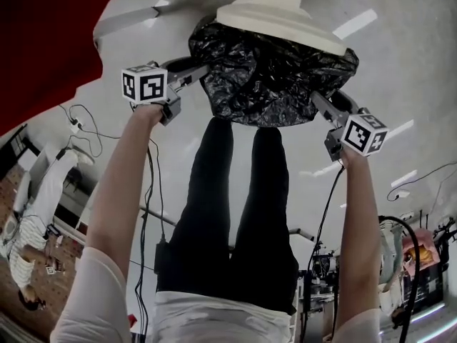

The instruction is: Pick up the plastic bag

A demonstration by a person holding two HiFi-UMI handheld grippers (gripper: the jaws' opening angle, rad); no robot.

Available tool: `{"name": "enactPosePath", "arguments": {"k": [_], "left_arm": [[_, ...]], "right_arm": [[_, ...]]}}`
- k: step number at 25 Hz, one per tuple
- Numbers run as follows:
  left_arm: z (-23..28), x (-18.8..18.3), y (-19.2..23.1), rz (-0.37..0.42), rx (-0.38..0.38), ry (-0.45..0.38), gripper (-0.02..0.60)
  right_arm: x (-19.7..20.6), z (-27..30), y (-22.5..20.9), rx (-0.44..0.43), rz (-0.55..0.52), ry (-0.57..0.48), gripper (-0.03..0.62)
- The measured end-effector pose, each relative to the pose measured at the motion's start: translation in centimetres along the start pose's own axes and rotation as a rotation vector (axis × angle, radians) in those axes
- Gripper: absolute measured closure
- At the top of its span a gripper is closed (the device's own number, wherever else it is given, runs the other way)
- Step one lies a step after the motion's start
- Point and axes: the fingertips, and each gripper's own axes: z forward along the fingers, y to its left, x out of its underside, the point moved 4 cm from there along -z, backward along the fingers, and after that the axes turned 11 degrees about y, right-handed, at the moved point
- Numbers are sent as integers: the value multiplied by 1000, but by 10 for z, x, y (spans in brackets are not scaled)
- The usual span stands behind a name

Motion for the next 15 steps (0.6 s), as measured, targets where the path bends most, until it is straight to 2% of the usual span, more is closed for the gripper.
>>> {"name": "enactPosePath", "arguments": {"k": [4,7,11,15], "left_arm": [[-3,9,0,24,-102,6,499],[-8,13,-4,32,-133,5,560],[-18,19,-17,50,-172,-2,575],[-25,19,-27,107,-264,19,577]], "right_arm": [[6,2,9,30,-29,13,517],[6,0,19,33,-50,20,570],[6,-6,28,58,-74,27,589],[0,-10,34,81,-92,41,591]]}}
